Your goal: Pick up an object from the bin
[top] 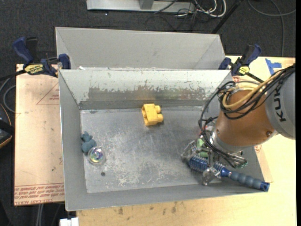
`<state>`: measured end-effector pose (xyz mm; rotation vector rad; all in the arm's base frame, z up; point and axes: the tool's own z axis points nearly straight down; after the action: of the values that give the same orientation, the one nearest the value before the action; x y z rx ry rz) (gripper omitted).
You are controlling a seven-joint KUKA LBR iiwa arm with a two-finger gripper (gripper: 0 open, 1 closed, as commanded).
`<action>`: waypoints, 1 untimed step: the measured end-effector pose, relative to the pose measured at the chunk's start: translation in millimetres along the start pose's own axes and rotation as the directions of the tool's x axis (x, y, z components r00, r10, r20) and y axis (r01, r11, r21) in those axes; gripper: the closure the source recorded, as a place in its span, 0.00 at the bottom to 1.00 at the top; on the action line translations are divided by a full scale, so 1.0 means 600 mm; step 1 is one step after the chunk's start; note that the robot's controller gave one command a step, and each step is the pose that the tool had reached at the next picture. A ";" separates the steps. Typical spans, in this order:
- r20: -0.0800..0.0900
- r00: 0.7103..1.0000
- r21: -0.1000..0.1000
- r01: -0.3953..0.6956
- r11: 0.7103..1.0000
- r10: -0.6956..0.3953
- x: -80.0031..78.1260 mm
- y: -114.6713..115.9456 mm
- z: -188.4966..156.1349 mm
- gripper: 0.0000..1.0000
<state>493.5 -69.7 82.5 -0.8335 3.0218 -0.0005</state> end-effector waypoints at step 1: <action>-0.003 1.000 -0.004 0.001 1.000 -0.001 0.000 0.003 0.000 1.00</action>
Offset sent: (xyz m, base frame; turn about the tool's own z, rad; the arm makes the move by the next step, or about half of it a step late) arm 0.0000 0.0000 0.0000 0.0000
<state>492.4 -68.3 82.7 -0.8357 3.0259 0.0043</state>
